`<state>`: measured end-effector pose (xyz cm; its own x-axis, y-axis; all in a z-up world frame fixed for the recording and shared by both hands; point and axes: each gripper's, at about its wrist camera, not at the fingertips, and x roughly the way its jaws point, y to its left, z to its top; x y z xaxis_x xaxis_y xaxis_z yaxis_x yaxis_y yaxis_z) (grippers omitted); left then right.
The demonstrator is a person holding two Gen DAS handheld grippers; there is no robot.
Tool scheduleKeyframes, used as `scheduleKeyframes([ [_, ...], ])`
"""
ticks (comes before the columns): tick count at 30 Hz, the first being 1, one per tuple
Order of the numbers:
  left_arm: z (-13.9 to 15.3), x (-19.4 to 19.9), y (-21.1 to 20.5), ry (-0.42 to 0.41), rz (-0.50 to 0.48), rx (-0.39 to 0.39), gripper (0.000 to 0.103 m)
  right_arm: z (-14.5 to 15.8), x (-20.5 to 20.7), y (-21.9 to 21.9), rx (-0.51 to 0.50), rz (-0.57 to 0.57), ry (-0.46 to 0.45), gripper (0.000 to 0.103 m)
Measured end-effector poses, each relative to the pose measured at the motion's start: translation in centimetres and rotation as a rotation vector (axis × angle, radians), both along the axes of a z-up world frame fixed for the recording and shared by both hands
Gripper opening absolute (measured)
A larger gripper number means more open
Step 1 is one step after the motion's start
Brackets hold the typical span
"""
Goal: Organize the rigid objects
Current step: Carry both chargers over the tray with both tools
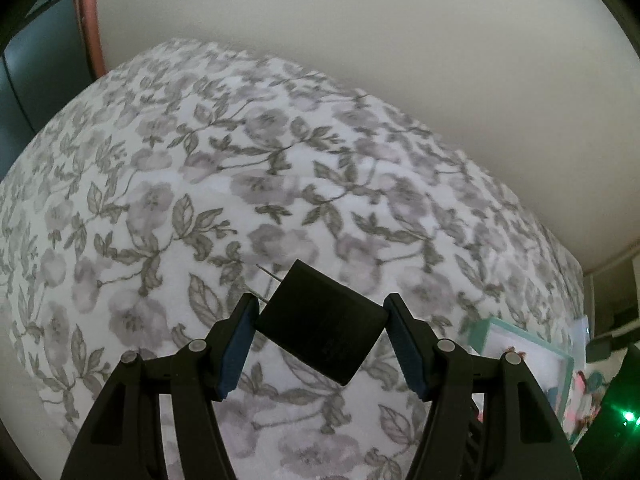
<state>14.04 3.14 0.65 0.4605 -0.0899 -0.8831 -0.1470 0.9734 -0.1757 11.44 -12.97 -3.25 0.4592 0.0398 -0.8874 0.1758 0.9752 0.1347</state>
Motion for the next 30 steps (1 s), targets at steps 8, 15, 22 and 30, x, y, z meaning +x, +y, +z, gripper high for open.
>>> scheduleKeyframes([
  [8,2.1,-2.2,-2.4,-0.054,-0.063,0.02,0.066,2.7,-4.2,-3.2,0.009,-0.067,-0.041,0.066],
  [15,2.7,-4.1,-4.9,-0.074,-0.129,0.051,0.066,4.5,-7.6,-6.0,0.015,-0.13,-0.077,0.066],
  [22,2.2,-6.7,-8.3,-0.069,-0.227,0.058,0.066,4.6,-10.9,-9.5,0.02,-0.193,-0.08,0.066],
  [30,0.5,-9.5,-13.7,-0.014,-0.391,0.059,0.066,1.7,-13.0,-14.5,0.015,-0.304,0.029,0.066],
])
